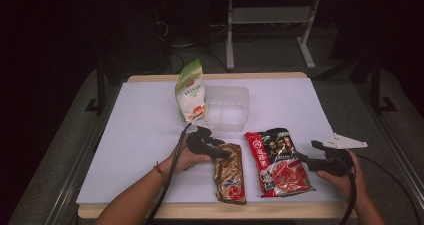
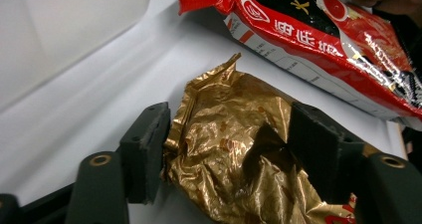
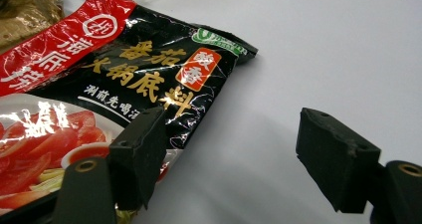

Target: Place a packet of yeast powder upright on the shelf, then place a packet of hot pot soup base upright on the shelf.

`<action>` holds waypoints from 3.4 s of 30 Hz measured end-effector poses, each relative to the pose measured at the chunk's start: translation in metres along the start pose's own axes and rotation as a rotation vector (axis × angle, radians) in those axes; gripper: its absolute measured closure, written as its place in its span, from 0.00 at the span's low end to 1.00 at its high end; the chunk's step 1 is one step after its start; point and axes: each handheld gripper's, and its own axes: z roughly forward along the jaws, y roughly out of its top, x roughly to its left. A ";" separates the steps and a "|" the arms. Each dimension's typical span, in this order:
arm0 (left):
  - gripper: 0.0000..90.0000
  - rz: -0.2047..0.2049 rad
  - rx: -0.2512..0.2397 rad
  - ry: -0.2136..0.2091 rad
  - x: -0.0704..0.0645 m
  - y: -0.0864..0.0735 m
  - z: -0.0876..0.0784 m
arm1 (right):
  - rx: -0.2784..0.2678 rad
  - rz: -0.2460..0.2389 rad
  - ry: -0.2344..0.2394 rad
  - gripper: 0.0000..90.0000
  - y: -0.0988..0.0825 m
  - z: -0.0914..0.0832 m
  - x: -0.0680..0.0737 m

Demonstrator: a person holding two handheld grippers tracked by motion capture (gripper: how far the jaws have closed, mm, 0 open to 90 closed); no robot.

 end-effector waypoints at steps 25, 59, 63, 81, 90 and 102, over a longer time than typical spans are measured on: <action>0.95 0.079 -0.146 0.032 -0.027 0.006 -0.028 | -0.012 -0.001 0.010 0.30 0.004 0.001 -0.001; 0.97 0.125 -0.467 0.057 -0.061 0.019 -0.121 | -0.059 0.015 0.015 0.30 0.012 0.001 -0.002; 0.97 0.115 -0.484 0.084 -0.059 0.018 -0.126 | -0.057 0.019 0.013 0.30 0.012 0.001 -0.003; 0.97 0.076 -0.556 0.145 -0.056 0.020 -0.141 | -0.061 0.020 0.011 0.30 0.011 0.000 -0.002; 0.97 0.071 -0.616 0.182 -0.060 0.029 -0.151 | -0.070 0.018 0.010 0.30 0.012 -0.002 -0.002; 0.97 0.067 -0.661 0.270 -0.061 0.055 -0.161 | -0.064 0.023 0.008 0.30 0.010 -0.002 -0.002</action>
